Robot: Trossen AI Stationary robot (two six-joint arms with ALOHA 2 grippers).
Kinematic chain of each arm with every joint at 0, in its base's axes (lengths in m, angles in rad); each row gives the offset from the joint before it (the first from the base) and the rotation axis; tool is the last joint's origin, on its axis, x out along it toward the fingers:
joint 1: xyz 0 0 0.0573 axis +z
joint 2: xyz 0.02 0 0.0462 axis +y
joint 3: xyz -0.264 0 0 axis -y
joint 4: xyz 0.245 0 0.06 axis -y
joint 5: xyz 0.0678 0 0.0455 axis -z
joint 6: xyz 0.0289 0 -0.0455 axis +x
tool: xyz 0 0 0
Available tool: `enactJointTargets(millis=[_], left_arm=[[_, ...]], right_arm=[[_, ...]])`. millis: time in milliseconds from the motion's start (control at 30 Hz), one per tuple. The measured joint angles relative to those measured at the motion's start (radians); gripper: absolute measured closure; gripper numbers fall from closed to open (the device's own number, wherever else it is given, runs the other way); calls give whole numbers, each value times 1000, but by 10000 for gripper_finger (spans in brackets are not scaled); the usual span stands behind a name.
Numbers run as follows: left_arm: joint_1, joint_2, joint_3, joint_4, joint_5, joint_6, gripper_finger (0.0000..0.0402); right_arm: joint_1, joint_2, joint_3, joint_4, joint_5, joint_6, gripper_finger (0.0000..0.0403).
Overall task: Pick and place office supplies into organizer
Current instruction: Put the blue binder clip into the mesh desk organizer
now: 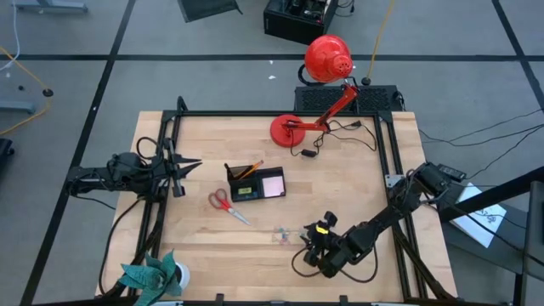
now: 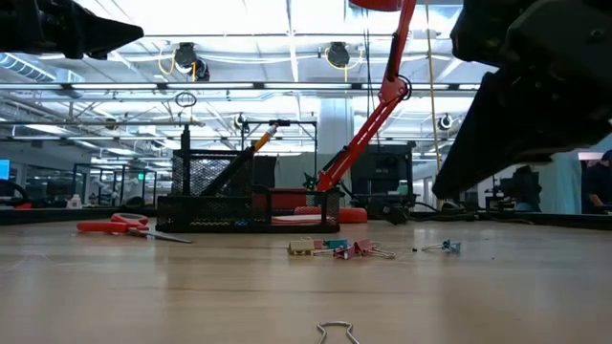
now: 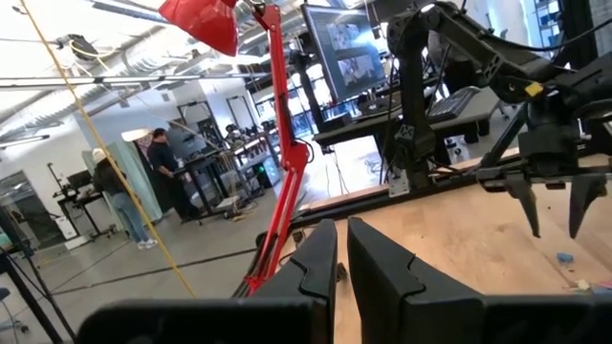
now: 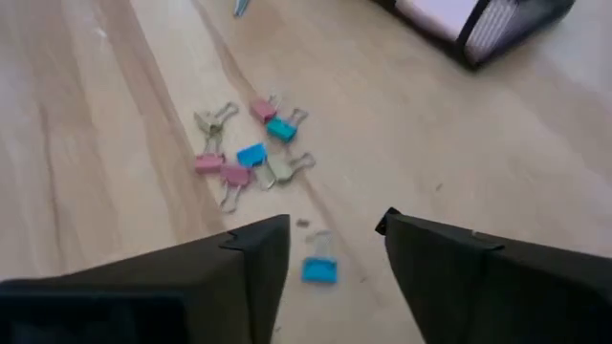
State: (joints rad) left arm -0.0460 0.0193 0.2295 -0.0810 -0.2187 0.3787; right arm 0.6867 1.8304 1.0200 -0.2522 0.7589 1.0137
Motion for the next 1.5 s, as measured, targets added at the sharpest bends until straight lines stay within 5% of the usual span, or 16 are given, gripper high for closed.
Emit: enactJointTargets(millis=[367, 767, 1500], left_arm=[[0, 0, 0, -7, 0, -21, 366], [0, 0, 0, -29, 0, -25, 366], [0, 0, 0, -29, 0, -26, 366]], right_arm=[[-14, 4, 0, 25, 7, 2, 144], [-17, 128, 2, 61, -37, 59, 156], [32, 140, 2, 5, -99, 177, 209]])
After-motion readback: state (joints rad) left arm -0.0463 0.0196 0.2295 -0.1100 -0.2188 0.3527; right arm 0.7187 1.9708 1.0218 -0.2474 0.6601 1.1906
